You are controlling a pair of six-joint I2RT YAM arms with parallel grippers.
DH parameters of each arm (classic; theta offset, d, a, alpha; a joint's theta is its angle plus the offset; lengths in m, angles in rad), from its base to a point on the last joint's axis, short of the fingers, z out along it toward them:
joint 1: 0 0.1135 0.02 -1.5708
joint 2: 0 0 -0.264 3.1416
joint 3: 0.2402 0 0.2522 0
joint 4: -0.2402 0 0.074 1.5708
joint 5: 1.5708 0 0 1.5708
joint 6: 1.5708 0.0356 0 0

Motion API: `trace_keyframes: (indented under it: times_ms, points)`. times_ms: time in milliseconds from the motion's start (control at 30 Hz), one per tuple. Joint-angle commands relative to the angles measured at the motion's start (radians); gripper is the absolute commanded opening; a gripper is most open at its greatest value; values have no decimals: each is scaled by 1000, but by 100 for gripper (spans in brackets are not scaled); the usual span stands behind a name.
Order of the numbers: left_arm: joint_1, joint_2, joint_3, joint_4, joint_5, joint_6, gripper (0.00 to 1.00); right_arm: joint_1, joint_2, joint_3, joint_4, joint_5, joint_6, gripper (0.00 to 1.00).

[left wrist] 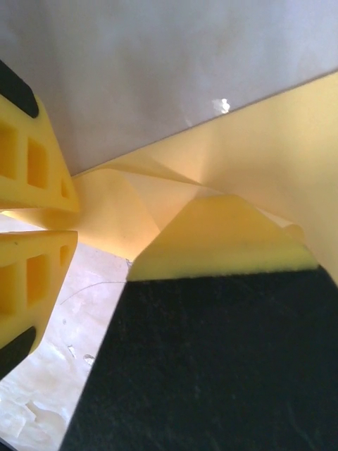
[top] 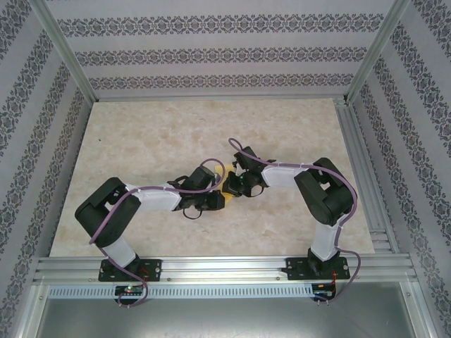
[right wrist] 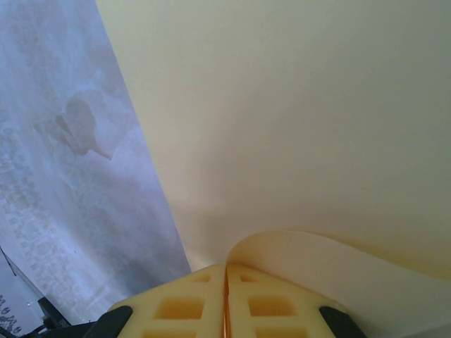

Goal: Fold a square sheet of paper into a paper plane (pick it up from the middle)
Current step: Third fold the triangle at the center of the table.

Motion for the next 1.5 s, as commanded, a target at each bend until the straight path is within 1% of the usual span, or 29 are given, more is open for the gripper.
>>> trace_keyframes:
  times_ms: [0, 300, 567, 800, 1133, 1300, 1467]
  points:
    - [-17, 10, -15, -4, -26, -11, 15, -7, 26, 13, 3, 28, -21, 10]
    - [-20, -14, -31, -19, -43, -15, 12, -8, 29, 11, -7, 37, -23, 10]
    - [-32, -104, -52, 62, -14, -46, 15, -7, 36, 18, -12, 41, -23, 10]
    - [-41, -52, -37, 67, 0, -51, 15, -8, 40, 20, -15, 41, -23, 10]
    - [-41, 24, -29, 0, -56, -40, 14, -9, 40, 23, -20, 42, -25, 10]
    - [-41, -1, -29, -18, -65, -33, 13, -10, 39, 23, -22, 43, -24, 10]
    - [-41, -62, -31, 57, -13, -54, 15, -10, 41, 23, -22, 43, -26, 10]
